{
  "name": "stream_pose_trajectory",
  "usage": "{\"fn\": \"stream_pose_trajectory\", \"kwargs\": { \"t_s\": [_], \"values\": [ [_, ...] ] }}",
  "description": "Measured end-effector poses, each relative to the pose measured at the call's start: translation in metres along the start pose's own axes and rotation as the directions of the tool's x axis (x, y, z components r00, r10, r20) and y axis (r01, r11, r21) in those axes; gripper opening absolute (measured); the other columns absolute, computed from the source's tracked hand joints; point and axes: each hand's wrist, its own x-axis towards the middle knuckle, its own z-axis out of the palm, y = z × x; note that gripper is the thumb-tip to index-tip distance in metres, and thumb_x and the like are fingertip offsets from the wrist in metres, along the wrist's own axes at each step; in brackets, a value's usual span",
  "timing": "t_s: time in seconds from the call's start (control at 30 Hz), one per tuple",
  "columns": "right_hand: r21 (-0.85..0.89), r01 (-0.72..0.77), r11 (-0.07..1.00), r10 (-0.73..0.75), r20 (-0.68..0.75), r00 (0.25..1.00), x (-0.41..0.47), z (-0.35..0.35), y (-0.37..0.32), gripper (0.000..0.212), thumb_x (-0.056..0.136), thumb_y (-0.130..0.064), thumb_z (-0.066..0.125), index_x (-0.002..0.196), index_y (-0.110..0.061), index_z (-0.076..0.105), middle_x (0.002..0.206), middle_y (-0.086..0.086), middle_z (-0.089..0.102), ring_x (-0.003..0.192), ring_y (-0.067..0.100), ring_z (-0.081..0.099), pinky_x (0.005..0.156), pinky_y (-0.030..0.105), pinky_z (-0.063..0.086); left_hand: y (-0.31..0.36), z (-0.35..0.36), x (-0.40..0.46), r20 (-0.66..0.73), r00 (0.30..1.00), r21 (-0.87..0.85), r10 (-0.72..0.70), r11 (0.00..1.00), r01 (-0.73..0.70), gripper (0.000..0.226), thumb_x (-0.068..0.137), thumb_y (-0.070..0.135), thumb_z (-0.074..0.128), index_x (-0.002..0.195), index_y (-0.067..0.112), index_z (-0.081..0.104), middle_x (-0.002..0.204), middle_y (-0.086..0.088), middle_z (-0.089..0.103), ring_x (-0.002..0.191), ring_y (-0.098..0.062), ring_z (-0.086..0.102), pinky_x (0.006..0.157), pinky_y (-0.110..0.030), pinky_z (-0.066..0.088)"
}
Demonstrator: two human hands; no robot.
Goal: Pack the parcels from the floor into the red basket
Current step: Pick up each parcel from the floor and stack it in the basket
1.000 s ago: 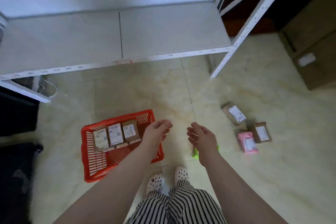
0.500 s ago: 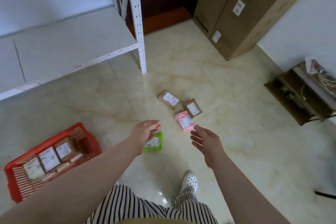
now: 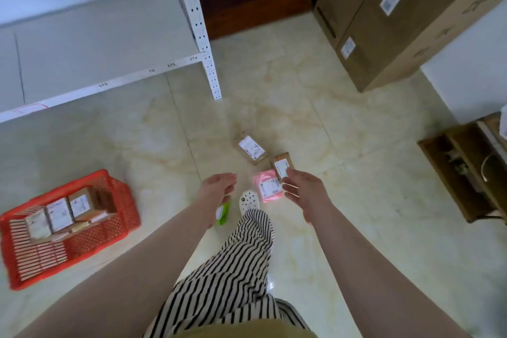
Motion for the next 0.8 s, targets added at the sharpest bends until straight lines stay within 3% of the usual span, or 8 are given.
{"fn": "stream_pose_trajectory", "kwargs": {
  "t_s": [0.13,0.27,0.4,0.47,0.53,0.6,0.7,0.8],
  "values": [
    [-0.044,-0.022,0.999,0.023,0.007,1.000,0.046,0.012,-0.042,0.007,0.089,-0.019,0.066,0.086,-0.013,0.063,0.091,0.011,0.064,0.083,0.021,0.059,0.078,0.032,0.050,0.036,0.019,0.046,-0.035,0.999,-0.034,-0.036,0.999,0.035,0.003,0.089,0.015,0.064,0.092,0.017,0.064,0.096,-0.005,0.064,0.090,-0.019,0.058,0.079,-0.029,0.045],
    [-0.079,-0.072,0.994,0.074,0.023,0.997,0.095,0.018,-0.073,0.013,0.088,-0.021,0.068,0.095,-0.011,0.063,0.092,0.010,0.064,0.085,0.021,0.061,0.087,0.041,0.054,0.072,0.045,0.097,-0.058,0.998,-0.016,-0.015,1.000,0.014,0.026,0.086,0.018,0.070,0.111,0.011,0.063,0.100,-0.007,0.064,0.093,-0.020,0.059,0.088,-0.035,0.048],
    [-0.100,-0.112,0.989,0.116,0.031,0.993,0.161,0.031,-0.084,0.025,0.088,-0.025,0.069,0.106,-0.009,0.063,0.095,0.009,0.065,0.080,0.019,0.063,0.074,0.037,0.057,0.094,0.061,0.154,-0.087,0.996,0.027,0.011,1.000,-0.008,0.030,0.085,0.018,0.070,0.113,0.014,0.061,0.110,-0.010,0.065,0.097,-0.020,0.059,0.092,-0.036,0.049],
    [-0.129,-0.129,0.983,0.134,0.030,0.991,0.205,0.041,-0.077,0.027,0.087,-0.027,0.069,0.108,-0.010,0.063,0.101,0.010,0.065,0.086,0.021,0.063,0.075,0.037,0.057,0.089,0.064,0.196,-0.086,0.996,0.073,0.032,0.997,-0.026,0.031,0.084,0.019,0.071,0.114,0.017,0.060,0.120,-0.008,0.064,0.104,-0.020,0.060,0.094,-0.036,0.048],
    [-0.208,-0.118,0.971,0.126,0.029,0.992,0.257,0.054,-0.060,0.016,0.087,-0.028,0.068,0.096,-0.016,0.066,0.101,0.011,0.066,0.089,0.023,0.062,0.079,0.040,0.056,0.078,0.064,0.245,-0.101,0.993,0.155,0.057,0.987,-0.041,0.038,0.083,0.023,0.072,0.118,0.018,0.059,0.126,-0.005,0.061,0.109,-0.021,0.060,0.096,-0.037,0.047],
    [-0.281,-0.085,0.956,0.099,0.036,0.994,0.313,0.066,-0.036,0.015,0.088,-0.030,0.067,0.091,-0.016,0.069,0.100,0.014,0.064,0.089,0.025,0.060,0.087,0.044,0.053,0.061,0.063,0.300,-0.117,0.990,0.238,0.078,0.970,-0.048,0.046,0.083,0.026,0.072,0.126,0.018,0.056,0.130,0.000,0.056,0.108,-0.021,0.057,0.089,-0.032,0.046],
    [-0.394,-0.105,0.913,0.130,0.038,0.991,0.388,0.080,0.010,0.041,0.092,-0.035,0.061,0.119,-0.005,0.063,0.120,0.017,0.064,0.112,0.035,0.061,0.100,0.045,0.048,0.028,0.063,0.380,-0.148,0.985,0.334,0.088,0.942,-0.033,0.062,0.083,0.028,0.073,0.138,0.017,0.047,0.140,-0.004,0.048,0.122,-0.021,0.052,0.090,-0.029,0.042],
    [-0.363,-0.149,0.920,0.170,0.026,0.985,0.463,0.088,0.061,0.047,0.087,-0.037,0.066,0.121,-0.004,0.060,0.115,0.010,0.066,0.109,0.033,0.062,0.102,0.050,0.047,-0.014,0.069,0.465,-0.163,0.982,0.413,0.090,0.910,-0.015,0.070,0.081,0.032,0.074,0.142,0.019,0.043,0.146,-0.009,0.044,0.129,-0.023,0.047,0.092,-0.029,0.042]
  ]
}}
